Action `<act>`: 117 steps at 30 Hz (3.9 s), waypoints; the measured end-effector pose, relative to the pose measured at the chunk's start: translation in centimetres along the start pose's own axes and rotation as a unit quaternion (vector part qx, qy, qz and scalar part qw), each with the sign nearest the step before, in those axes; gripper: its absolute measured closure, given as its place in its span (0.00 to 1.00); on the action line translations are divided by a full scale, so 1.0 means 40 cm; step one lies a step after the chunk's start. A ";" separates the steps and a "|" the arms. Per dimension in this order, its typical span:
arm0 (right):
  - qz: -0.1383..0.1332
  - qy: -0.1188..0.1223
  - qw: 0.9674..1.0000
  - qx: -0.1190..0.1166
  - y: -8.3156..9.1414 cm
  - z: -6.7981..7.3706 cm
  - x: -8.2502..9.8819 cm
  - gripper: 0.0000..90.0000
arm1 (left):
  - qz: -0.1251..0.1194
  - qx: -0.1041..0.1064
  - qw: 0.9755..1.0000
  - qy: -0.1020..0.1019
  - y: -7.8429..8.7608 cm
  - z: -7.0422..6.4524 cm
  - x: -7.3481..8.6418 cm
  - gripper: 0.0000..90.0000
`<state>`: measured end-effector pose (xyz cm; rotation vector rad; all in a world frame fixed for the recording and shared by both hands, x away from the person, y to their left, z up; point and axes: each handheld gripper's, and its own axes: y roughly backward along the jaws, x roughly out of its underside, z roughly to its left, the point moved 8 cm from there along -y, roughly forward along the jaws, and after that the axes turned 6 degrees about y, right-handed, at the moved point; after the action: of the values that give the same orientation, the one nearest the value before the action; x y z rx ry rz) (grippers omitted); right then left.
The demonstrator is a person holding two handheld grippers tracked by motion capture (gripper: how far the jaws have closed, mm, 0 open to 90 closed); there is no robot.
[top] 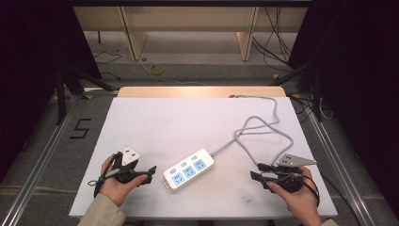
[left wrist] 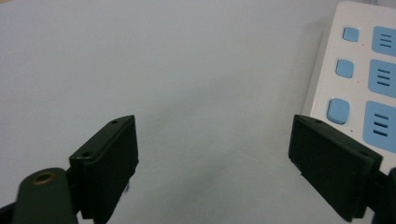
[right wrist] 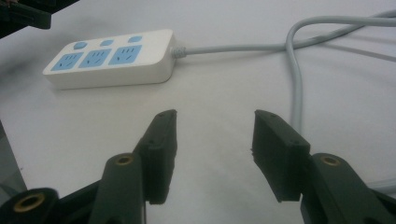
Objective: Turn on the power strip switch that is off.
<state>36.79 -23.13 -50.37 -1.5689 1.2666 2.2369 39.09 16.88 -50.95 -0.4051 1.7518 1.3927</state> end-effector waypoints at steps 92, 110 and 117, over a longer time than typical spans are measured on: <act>0.093 0.099 0.989 -0.056 -0.123 0.160 -0.194 1.00 | -0.014 -0.018 1.000 0.010 -0.001 0.011 -0.013 0.20; 0.108 0.112 0.986 -0.068 -0.158 0.186 -0.220 1.00 | -0.013 -0.018 1.000 0.006 -0.002 0.010 -0.014 0.20; 0.115 0.118 0.984 -0.071 -0.174 0.199 -0.232 1.00 | -0.013 -0.018 1.000 0.007 -0.001 0.010 -0.014 0.20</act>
<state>38.98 -10.03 -45.73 -1.8763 1.4447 2.3809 39.62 17.07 -50.56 -0.4575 1.7293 1.4082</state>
